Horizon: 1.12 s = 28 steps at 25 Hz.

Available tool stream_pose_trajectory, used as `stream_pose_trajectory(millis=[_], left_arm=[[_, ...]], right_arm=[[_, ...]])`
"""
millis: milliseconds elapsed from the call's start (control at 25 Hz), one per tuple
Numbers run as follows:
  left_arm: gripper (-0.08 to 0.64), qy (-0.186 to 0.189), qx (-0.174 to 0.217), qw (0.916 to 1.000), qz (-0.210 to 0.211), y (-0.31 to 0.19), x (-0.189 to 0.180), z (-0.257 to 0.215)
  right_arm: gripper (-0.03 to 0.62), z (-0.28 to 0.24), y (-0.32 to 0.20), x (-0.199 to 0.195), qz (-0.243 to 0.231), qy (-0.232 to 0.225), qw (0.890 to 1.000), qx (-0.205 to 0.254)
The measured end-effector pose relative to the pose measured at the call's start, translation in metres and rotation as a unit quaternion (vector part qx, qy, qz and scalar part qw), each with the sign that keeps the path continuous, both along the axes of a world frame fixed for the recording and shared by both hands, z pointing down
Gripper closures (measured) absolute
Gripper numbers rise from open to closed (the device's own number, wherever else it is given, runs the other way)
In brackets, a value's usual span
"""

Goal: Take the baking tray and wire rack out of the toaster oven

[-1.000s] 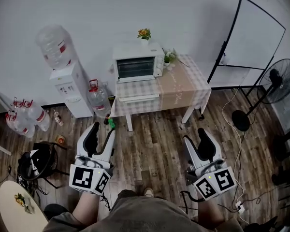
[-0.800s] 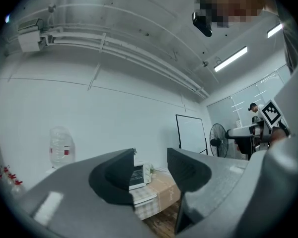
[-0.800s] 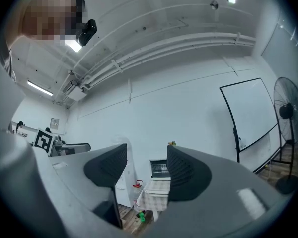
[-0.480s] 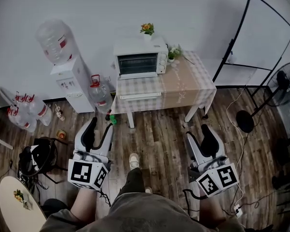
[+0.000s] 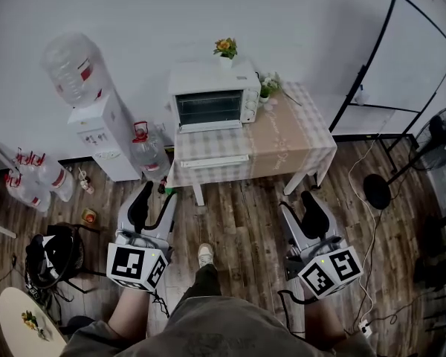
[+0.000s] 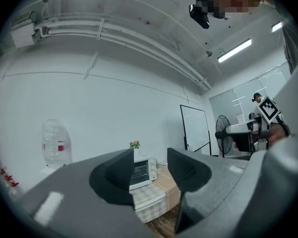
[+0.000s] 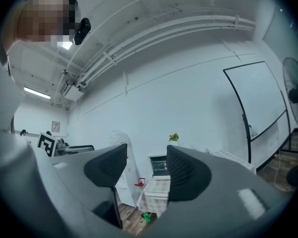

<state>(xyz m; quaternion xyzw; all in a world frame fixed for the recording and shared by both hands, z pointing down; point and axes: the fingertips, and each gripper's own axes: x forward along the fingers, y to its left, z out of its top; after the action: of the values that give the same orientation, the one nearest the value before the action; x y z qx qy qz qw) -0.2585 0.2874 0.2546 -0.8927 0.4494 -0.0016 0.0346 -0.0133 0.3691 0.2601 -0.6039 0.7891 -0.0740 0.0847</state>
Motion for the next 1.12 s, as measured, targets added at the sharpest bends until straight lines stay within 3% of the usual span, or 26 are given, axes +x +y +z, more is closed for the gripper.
stream_pose_trajectory(millis=[200,760,1120], left_arm=[[0.354,0.019,-0.019,0.9996,0.012,-0.065,-0.002,0.008],[0.356,0.037,-0.084,0.9942,0.056,-0.248,0.003,0.044],[0.356,0.133,-0.151,0.9766,0.075,-0.31,0.012,0.061]], right_arm=[[0.314,0.015,-0.065,0.001,-0.003,-0.055,0.998,-0.029],[0.321,0.046,-0.254,-0.017,0.008,-0.116,0.99,-0.08],[0.322,0.074,-0.316,-0.01,0.027,-0.173,0.979,-0.103]])
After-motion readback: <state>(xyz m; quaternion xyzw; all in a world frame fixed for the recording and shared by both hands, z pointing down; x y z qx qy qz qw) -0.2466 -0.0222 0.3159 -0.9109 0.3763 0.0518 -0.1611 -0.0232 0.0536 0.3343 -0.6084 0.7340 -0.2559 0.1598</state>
